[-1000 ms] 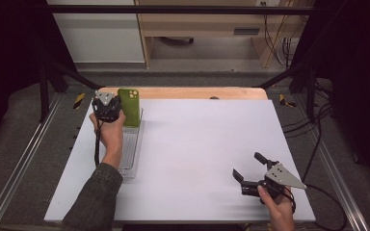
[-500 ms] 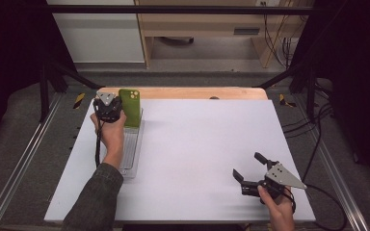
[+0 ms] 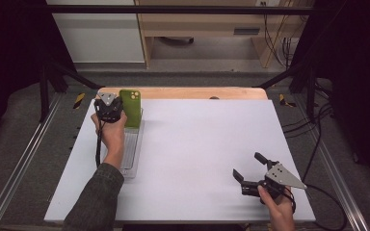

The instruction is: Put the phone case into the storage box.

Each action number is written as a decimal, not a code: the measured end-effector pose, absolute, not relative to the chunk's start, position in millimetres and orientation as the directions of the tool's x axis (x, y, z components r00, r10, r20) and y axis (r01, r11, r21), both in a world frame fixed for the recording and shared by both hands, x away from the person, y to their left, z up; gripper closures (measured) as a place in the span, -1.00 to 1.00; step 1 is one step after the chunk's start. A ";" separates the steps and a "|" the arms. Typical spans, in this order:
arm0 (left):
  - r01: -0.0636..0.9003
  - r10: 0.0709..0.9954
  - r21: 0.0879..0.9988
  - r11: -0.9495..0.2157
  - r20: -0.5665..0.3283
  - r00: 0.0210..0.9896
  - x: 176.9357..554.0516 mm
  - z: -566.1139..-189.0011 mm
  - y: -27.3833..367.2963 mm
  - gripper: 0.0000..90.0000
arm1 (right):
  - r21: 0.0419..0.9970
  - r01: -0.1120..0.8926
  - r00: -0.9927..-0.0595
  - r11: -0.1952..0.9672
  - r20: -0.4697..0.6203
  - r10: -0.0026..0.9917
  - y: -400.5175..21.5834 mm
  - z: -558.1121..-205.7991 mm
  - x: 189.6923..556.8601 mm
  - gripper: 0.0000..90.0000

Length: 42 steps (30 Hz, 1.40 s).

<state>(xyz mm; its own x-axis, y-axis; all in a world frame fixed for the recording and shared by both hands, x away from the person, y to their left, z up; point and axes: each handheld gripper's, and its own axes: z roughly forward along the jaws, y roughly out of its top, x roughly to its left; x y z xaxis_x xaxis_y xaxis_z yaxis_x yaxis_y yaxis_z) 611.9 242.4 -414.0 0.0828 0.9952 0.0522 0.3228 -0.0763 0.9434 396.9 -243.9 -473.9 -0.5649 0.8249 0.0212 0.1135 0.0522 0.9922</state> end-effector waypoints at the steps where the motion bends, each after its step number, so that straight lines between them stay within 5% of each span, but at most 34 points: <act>1: 0.325 0.995 0.943 -0.077 0.052 0.084 612.1 -414.2 242.6 0.94 | 0.992 0.113 -0.566 0.053 0.021 0.824 -243.9 -473.9 396.9 -0.96; 42: 0.337 0.997 0.939 -0.070 0.051 0.066 614.2 -422.5 242.1 0.93 | 0.992 0.117 -0.566 0.049 0.026 0.824 -243.9 -474.2 396.8 -0.96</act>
<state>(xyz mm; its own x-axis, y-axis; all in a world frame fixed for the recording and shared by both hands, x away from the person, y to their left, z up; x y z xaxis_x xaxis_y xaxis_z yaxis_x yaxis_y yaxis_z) 614.2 242.1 -422.5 0.0659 0.9965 0.0509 0.3373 -0.0702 0.9388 396.8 -243.9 -474.2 -0.5661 0.8239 0.0260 0.1166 0.0488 0.9920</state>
